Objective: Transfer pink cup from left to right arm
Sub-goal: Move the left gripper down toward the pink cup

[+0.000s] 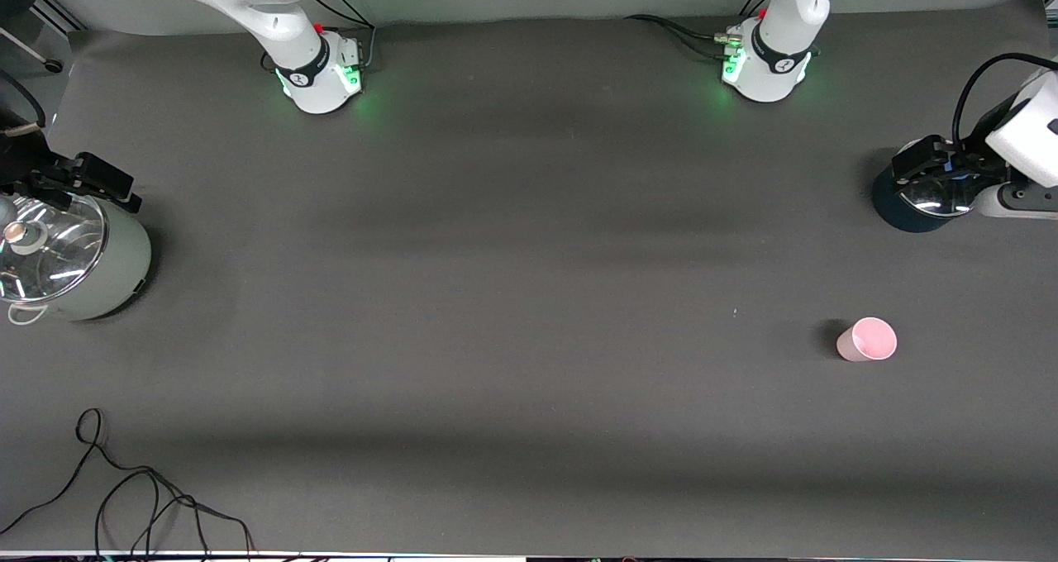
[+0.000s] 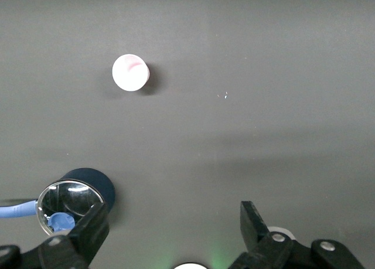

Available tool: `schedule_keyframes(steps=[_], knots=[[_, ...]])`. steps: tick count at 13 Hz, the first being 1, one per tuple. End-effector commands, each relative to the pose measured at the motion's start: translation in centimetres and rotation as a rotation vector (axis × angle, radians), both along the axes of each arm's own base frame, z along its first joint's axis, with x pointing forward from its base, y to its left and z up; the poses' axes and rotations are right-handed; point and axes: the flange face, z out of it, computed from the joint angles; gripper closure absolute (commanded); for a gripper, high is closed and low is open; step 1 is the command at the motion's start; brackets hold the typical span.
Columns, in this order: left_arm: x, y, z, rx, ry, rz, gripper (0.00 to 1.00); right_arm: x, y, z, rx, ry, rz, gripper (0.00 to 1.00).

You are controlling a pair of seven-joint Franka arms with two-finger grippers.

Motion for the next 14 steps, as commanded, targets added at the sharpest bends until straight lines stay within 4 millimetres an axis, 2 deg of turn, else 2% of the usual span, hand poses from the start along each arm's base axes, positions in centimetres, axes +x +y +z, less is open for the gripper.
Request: schedule_keyframes(steps=[1,9,14], knots=[[0.37,-0.1,0.29,0.014,-0.005,0.005,0.0,0.48,0.28,0.53,0.014,-0.001,-0.012,0.0],[0.82,0.2,-0.02,0.014,-0.013,0.006,0.0,0.23,0.13,0.5,0.016,0.011,-0.021,0.0],[0.93,0.28,0.62,0.013,-0.028,0.003,0.0,0.09,0.14,0.46,0.016,0.012,-0.023,0.0]])
